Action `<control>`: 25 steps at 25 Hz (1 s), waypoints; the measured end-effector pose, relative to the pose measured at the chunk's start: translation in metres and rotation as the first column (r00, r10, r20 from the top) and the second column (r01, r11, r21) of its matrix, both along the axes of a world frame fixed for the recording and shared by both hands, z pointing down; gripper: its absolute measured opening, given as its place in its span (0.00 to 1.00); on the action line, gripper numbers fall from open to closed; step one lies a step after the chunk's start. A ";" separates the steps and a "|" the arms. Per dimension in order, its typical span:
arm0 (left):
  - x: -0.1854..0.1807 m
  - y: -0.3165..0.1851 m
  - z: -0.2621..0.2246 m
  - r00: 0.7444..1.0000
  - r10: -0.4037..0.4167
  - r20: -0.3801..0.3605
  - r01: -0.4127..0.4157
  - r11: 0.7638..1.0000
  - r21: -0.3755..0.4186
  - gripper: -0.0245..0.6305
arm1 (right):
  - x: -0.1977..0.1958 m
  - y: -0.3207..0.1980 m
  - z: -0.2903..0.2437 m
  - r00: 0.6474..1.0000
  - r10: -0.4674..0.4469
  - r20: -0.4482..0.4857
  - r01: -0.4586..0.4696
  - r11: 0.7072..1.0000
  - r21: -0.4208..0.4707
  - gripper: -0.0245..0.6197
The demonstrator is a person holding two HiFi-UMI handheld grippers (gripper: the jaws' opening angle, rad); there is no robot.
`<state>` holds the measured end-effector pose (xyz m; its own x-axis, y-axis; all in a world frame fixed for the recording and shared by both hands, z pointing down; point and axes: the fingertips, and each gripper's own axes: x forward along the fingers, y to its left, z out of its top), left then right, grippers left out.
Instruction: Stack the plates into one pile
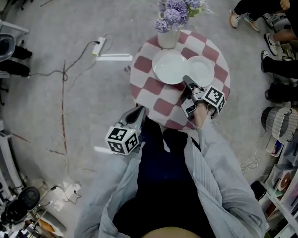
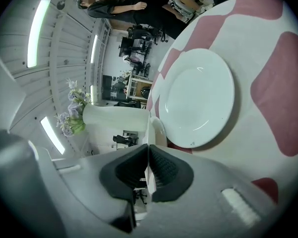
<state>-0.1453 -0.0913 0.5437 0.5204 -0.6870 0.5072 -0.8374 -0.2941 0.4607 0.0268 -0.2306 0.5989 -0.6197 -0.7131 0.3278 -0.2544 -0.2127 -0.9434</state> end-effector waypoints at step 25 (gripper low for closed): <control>0.009 0.002 0.008 1.000 0.030 -0.009 -0.030 0.999 -0.036 0.06 | -0.017 -0.023 0.006 0.995 -0.036 -0.089 0.030 0.997 -0.074 0.30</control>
